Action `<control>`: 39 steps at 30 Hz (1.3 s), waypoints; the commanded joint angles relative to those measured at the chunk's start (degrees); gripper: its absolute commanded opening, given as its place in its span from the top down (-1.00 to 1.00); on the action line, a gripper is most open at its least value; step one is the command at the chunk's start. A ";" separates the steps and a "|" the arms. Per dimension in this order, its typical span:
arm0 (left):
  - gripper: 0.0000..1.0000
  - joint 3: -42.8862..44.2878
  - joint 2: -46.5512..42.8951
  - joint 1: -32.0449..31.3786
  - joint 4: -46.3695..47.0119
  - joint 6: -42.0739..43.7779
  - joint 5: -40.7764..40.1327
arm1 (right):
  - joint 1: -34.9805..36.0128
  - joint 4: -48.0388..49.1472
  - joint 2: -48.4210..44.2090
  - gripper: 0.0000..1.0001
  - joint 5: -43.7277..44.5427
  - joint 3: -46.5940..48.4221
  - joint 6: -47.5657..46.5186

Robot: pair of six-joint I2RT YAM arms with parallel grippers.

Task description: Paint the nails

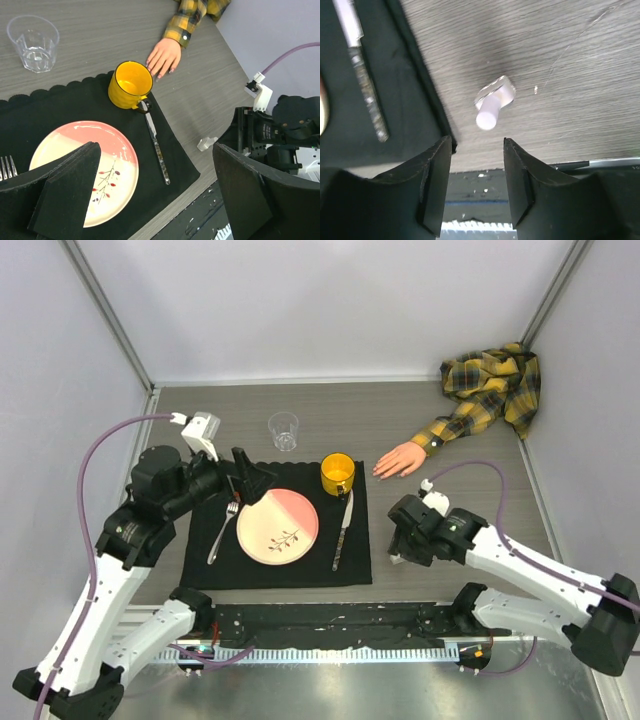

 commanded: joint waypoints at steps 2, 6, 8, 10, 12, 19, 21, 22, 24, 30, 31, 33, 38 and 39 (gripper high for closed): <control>-0.99 -0.80 0.33 -0.16 2.60 -0.06 3.67 | 1.28 1.42 3.71 -0.01 7.02 0.81 5.11; -0.99 -1.32 0.51 -0.17 2.25 0.03 4.12 | 1.36 2.39 3.80 -0.01 8.34 -0.77 6.87; -0.99 -1.24 0.60 -0.17 1.98 0.12 4.29 | 1.28 2.47 3.80 0.00 8.61 -1.13 7.05; -0.99 -1.50 0.95 -0.25 1.98 0.21 4.73 | 1.28 3.35 3.71 0.03 9.31 -1.74 6.87; -1.00 -1.68 1.47 -0.17 2.25 0.21 5.08 | 1.28 4.31 4.06 0.05 9.75 -1.92 6.43; -0.99 -1.41 3.41 -0.16 1.90 -0.40 6.75 | 1.28 6.07 5.47 0.23 8.96 -3.06 5.55; -0.99 -1.68 3.32 -0.17 1.72 -0.58 7.19 | 1.36 6.69 5.47 0.37 8.96 -3.59 5.03; -0.99 -1.85 3.24 -0.16 1.81 -0.76 7.28 | 1.28 6.78 5.38 0.45 9.13 -3.68 4.59; -0.99 -2.20 3.15 -0.16 2.07 -0.85 7.80 | 1.36 7.22 5.73 0.91 10.01 -2.63 0.91; -0.86 -5.98 3.94 -0.25 5.40 -1.81 14.38 | 1.36 5.81 9.94 0.99 10.04 10.96 -25.17; -0.84 -7.46 4.29 -0.25 7.59 -2.16 17.88 | 1.36 5.64 11.78 0.99 8.97 13.09 -29.21; -0.73 -10.27 5.25 -0.25 12.67 -4.27 22.46 | 1.45 5.81 14.16 0.99 2.48 18.71 -39.76; -0.62 -16.70 6.40 -0.16 27.45 -10.33 37.32 | 2.06 4.67 15.58 0.99 -23.95 27.51 -57.17; -0.64 -17.75 6.75 -0.16 30.34 -11.47 39.25 | 2.33 4.58 15.32 0.99 -30.96 28.31 -60.51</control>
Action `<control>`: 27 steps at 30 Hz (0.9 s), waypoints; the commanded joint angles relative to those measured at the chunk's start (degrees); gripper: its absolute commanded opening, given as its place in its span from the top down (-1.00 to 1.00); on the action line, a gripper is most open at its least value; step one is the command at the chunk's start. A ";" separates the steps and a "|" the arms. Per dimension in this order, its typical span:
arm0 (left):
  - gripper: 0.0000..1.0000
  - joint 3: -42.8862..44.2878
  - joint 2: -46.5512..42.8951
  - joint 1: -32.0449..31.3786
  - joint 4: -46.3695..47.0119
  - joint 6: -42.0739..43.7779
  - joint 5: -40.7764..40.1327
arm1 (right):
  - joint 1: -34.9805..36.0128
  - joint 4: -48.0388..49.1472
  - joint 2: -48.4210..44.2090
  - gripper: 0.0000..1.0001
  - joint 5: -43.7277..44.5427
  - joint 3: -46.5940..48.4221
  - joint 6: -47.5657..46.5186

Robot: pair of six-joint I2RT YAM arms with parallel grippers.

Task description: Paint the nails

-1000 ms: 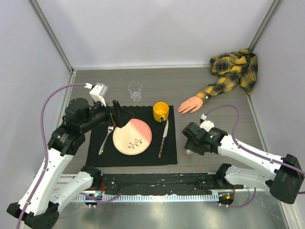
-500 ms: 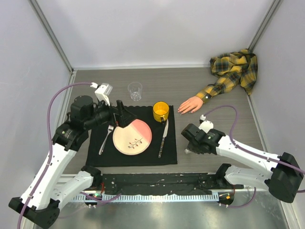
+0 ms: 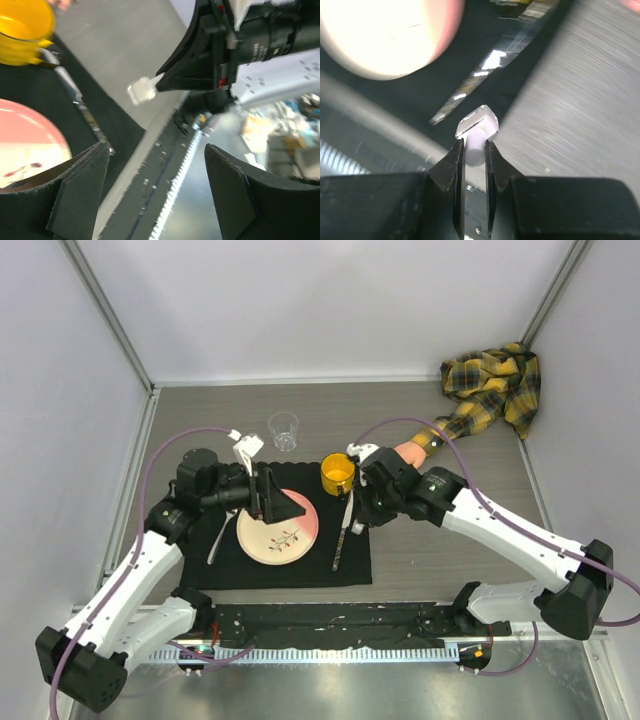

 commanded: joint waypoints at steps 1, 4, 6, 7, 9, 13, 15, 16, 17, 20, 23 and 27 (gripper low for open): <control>-0.64 -3.18 0.80 -0.25 16.51 -5.62 15.66 | 1.35 -0.90 -1.01 0.99 -28.24 5.91 -20.80; -0.70 -3.36 2.04 -0.34 16.78 -4.83 19.45 | 2.14 -1.34 -1.72 0.99 -37.31 8.54 -25.99; -0.72 -3.62 2.65 -1.04 17.04 -4.31 21.29 | 2.40 -0.91 -2.77 0.99 -40.82 9.43 -28.97; -0.72 -3.71 3.00 -1.57 17.22 -4.13 22.00 | 2.49 -0.04 -3.21 0.99 -43.45 9.69 -29.60; -0.72 -4.15 3.96 -3.66 18.79 -4.04 24.28 | 2.49 0.67 -3.83 0.99 -45.40 11.09 -30.92; -0.68 -5.03 5.55 -6.31 19.51 -3.52 27.53 | 2.58 -0.72 -3.13 0.99 -49.88 15.13 -33.90; -0.65 -4.85 6.17 -7.54 21.00 -3.16 28.59 | 2.67 -1.43 -2.77 0.99 -51.20 16.72 -34.78; -0.65 -4.94 6.60 -7.90 21.17 -2.99 28.77 | 2.75 -2.13 -2.60 0.99 -51.82 17.33 -35.57; -0.64 -4.77 6.78 -8.33 21.44 -2.99 28.86 | 2.84 -2.31 -2.51 0.99 -51.74 17.51 -35.93; -0.64 -4.33 7.31 -10.88 22.32 -3.16 30.43 | 3.11 -3.01 -1.98 0.99 -51.30 18.30 -37.69; -0.64 -4.06 7.49 -12.90 23.37 -3.43 31.84 | 3.19 -2.84 -1.81 0.99 -51.12 19.71 -38.57; -0.60 -4.15 7.57 -13.79 24.51 -4.04 32.55 | 3.19 -2.75 -1.19 0.99 -50.68 20.50 -39.27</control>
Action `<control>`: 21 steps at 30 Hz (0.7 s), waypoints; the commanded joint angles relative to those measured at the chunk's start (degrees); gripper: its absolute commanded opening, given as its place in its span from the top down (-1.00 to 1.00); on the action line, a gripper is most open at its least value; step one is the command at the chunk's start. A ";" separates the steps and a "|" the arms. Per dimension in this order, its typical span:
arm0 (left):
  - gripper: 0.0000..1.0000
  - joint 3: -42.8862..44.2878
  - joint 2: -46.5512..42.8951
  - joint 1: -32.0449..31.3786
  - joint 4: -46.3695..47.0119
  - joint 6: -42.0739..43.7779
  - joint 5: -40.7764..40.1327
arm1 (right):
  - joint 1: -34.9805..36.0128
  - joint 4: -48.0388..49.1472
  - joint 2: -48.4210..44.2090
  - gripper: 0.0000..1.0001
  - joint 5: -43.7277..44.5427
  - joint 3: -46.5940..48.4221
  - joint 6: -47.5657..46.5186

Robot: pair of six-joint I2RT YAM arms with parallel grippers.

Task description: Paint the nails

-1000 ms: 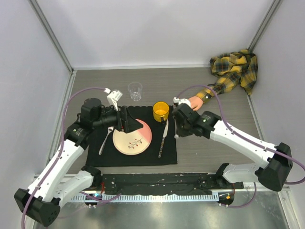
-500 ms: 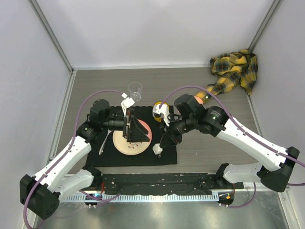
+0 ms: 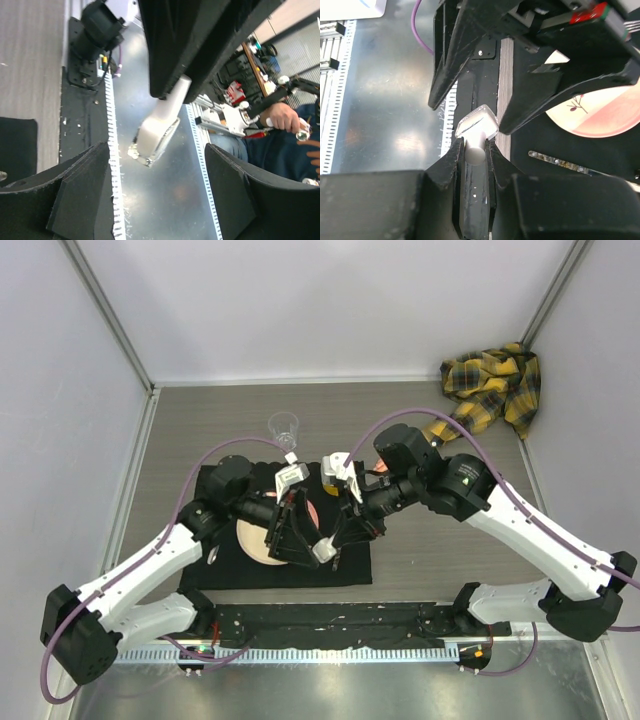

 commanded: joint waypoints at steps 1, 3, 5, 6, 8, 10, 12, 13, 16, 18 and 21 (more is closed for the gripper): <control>-0.57 0.88 0.27 -1.28 4.23 -0.92 3.20 | 0.35 0.88 0.51 0.99 -1.26 3.21 -2.22; -0.49 1.05 0.63 -1.64 5.10 -1.18 3.20 | 0.35 1.14 0.86 0.99 -1.26 3.13 -2.31; -0.43 1.05 0.98 -2.08 6.25 -2.32 3.28 | 0.35 1.40 0.87 0.99 -1.09 3.13 -2.40; -0.40 1.05 1.15 -2.16 7.39 -2.76 3.28 | 0.44 1.40 0.87 0.99 -1.00 3.21 -2.31; -0.36 0.97 1.33 -2.52 8.80 -3.81 3.37 | 0.35 1.49 0.87 0.99 -0.39 3.48 -2.49; -0.26 1.14 1.59 -2.78 9.24 -3.91 3.72 | 0.44 1.58 0.87 0.99 0.05 3.83 -2.49; -0.21 1.32 1.86 -2.78 9.33 -3.82 3.72 | 0.44 1.67 0.95 0.99 0.67 3.92 -2.58; -0.19 1.32 1.94 -2.78 9.33 -3.91 3.81 | 0.44 1.76 1.04 0.99 0.84 3.92 -2.58; -0.12 1.23 2.03 -2.87 9.59 -3.91 3.90 | 0.53 2.54 1.13 0.99 1.37 3.48 -2.31; -0.02 1.14 1.68 -2.87 9.77 -3.99 4.16 | 0.53 3.25 1.04 0.99 1.55 3.30 -2.14; 0.28 1.32 1.25 -2.87 9.86 -3.73 4.07 | 0.70 4.21 0.69 0.99 2.86 2.95 -1.79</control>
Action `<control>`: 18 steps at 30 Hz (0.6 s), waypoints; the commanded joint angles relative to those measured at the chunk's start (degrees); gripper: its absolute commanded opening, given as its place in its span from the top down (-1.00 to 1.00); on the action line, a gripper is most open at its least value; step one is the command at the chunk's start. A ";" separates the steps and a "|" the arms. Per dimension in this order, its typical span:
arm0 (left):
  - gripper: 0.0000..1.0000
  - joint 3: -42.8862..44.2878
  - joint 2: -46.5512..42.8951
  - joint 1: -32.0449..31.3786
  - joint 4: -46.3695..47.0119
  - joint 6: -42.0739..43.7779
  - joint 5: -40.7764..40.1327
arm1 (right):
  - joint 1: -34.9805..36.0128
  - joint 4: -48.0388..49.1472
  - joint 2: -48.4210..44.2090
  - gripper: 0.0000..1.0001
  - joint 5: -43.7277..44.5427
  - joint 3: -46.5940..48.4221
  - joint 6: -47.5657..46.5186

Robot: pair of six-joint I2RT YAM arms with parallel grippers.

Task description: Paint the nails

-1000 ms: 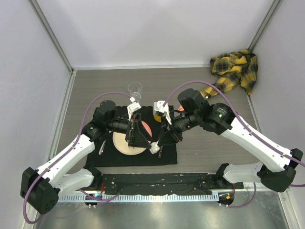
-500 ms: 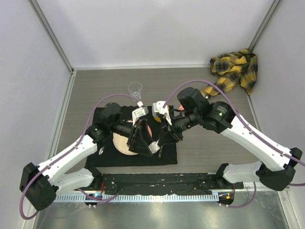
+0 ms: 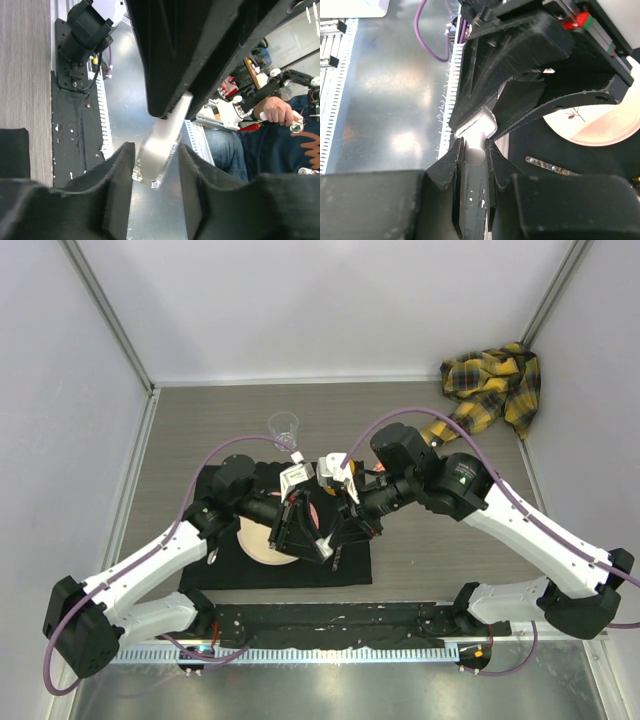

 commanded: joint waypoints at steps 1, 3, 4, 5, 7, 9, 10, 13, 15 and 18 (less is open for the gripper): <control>0.34 1.40 -1.03 -0.44 3.56 -0.21 2.06 | 0.20 4.13 -0.55 0.99 3.85 1.29 -0.10; 0.78 1.93 -1.21 -0.44 1.82 1.01 0.58 | 0.29 5.97 -1.61 0.97 5.52 0.06 0.86; 0.94 2.54 -1.73 -0.36 -0.46 4.68 -0.74 | 0.29 7.11 -2.05 0.88 6.66 -0.64 3.04; 1.00 4.11 -1.82 -0.44 -3.61 7.84 -2.75 | 0.29 9.56 -2.57 0.72 9.97 -2.12 4.37; 1.00 5.79 -2.26 -0.44 -13.11 12.51 -9.77 | 0.29 11.77 -4.33 0.23 13.16 -3.80 8.05; 1.00 7.81 -2.44 -0.36 -18.99 17.44 -14.26 | 0.29 16.16 -6.78 -0.14 21.31 -6.35 16.92; 1.00 8.26 -2.70 -0.44 -20.42 18.85 -19.16 | 0.29 17.13 -7.49 -0.24 25.70 -6.97 20.86; 0.99 7.91 -4.89 -0.44 -22.53 21.40 -30.93 | 0.29 12.25 -7.68 -0.46 43.79 -5.75 37.46; 1.00 7.47 -6.56 -0.44 -23.16 22.90 -35.88 | 0.29 8.98 -6.71 -0.51 48.93 -3.11 48.00; 0.99 5.80 -8.50 -0.44 -21.49 23.61 -43.45 | 0.29 9.05 -5.65 -0.55 45.79 -2.58 56.64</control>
